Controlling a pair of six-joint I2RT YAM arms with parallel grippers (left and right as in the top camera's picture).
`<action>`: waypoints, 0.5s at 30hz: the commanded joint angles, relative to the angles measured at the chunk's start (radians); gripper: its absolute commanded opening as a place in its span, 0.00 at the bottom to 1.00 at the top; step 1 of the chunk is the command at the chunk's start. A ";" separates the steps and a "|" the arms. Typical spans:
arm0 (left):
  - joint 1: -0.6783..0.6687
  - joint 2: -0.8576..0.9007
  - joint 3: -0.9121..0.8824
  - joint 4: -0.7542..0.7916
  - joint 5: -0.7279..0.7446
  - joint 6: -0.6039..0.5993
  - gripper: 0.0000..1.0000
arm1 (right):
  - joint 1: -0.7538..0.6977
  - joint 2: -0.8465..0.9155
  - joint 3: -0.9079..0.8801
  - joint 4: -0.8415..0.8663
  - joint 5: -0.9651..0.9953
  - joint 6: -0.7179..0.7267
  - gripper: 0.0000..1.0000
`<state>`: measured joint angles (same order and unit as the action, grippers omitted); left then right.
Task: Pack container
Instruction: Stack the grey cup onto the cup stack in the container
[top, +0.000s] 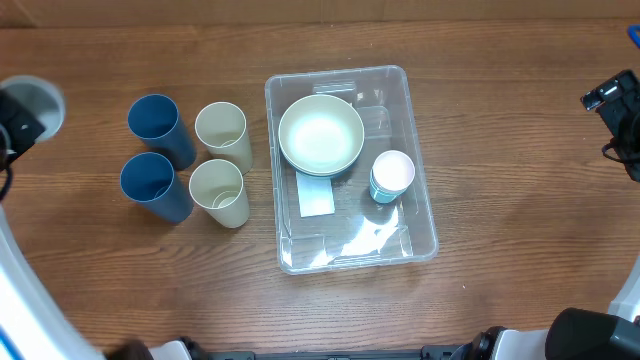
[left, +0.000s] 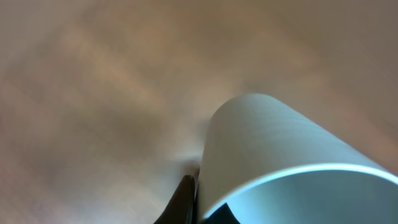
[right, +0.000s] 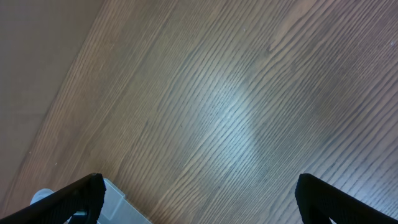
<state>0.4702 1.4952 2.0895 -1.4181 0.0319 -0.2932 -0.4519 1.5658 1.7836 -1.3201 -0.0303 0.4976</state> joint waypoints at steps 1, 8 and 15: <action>-0.316 -0.104 0.069 0.017 0.066 0.053 0.04 | -0.002 0.000 0.003 0.005 -0.001 0.005 1.00; -0.991 0.106 0.012 0.153 -0.008 0.199 0.04 | -0.002 0.000 0.003 0.005 -0.001 0.004 1.00; -1.165 0.420 0.012 0.238 -0.010 0.320 0.04 | -0.002 0.000 0.003 0.005 -0.001 0.004 1.00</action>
<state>-0.6502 1.8423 2.0983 -1.2072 0.0284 -0.0597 -0.4519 1.5665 1.7836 -1.3201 -0.0296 0.4976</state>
